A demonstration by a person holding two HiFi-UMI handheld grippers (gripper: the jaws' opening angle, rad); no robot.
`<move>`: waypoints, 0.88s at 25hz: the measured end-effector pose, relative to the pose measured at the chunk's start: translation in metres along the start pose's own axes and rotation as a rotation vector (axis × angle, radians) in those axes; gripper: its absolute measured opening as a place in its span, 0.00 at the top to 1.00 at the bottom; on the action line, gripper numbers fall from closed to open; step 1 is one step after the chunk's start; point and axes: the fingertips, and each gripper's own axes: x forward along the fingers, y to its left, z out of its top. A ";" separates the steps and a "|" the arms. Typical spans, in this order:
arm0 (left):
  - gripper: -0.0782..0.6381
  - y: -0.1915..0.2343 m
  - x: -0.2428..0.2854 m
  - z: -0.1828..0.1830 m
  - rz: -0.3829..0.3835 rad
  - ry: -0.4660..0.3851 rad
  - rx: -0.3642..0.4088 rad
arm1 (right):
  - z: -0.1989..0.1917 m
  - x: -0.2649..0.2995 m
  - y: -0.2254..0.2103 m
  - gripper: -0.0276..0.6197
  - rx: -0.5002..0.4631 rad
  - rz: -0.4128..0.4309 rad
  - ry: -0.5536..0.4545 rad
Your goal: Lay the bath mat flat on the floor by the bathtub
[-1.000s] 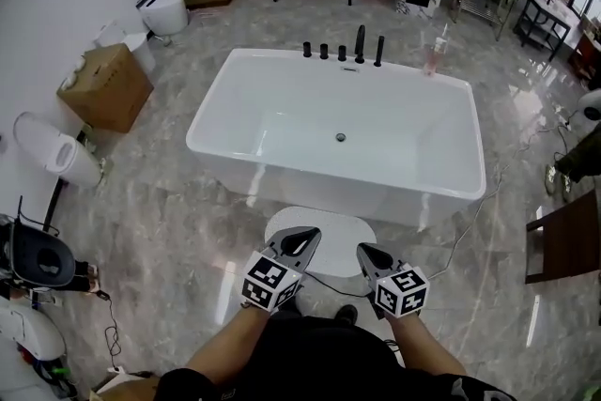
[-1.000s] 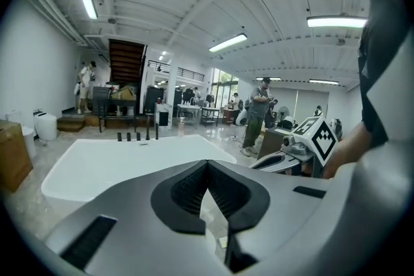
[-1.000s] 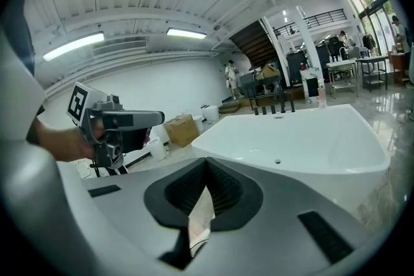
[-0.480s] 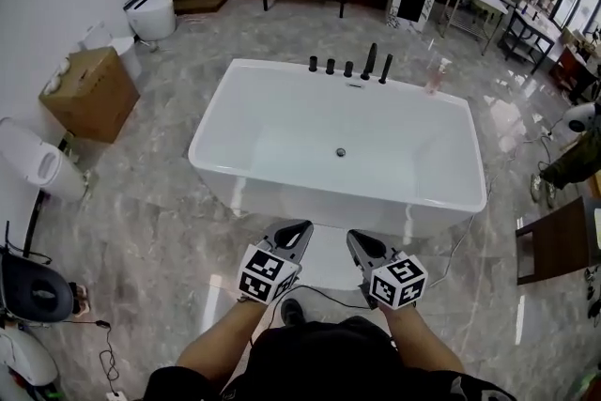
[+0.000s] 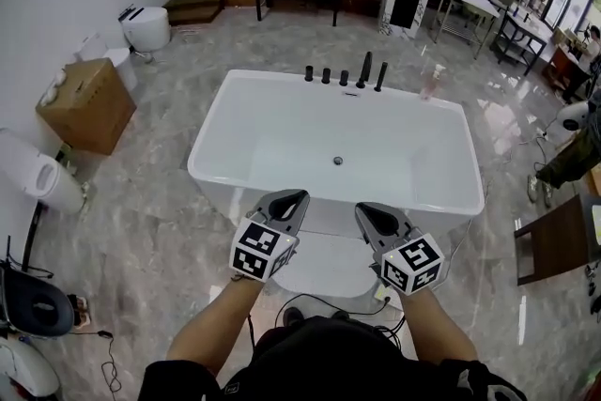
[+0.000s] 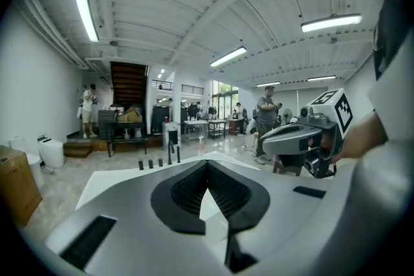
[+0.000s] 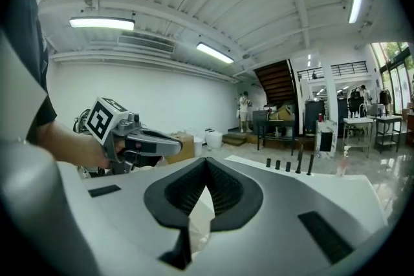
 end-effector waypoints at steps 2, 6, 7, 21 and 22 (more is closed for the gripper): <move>0.88 0.004 0.007 0.021 0.024 -0.029 0.014 | 0.016 -0.004 -0.011 0.93 -0.002 -0.010 -0.041; 0.88 0.012 0.011 0.051 0.093 -0.105 -0.011 | 0.037 -0.021 -0.035 0.93 0.032 -0.054 -0.130; 0.88 0.013 0.011 0.057 0.108 -0.133 -0.027 | 0.040 -0.027 -0.041 0.93 0.040 -0.065 -0.154; 0.88 0.003 0.027 0.047 0.181 -0.154 -0.060 | 0.014 -0.065 -0.107 0.94 0.056 -0.171 -0.181; 0.88 0.002 0.026 0.046 0.181 -0.147 -0.059 | 0.013 -0.065 -0.105 0.94 0.051 -0.171 -0.178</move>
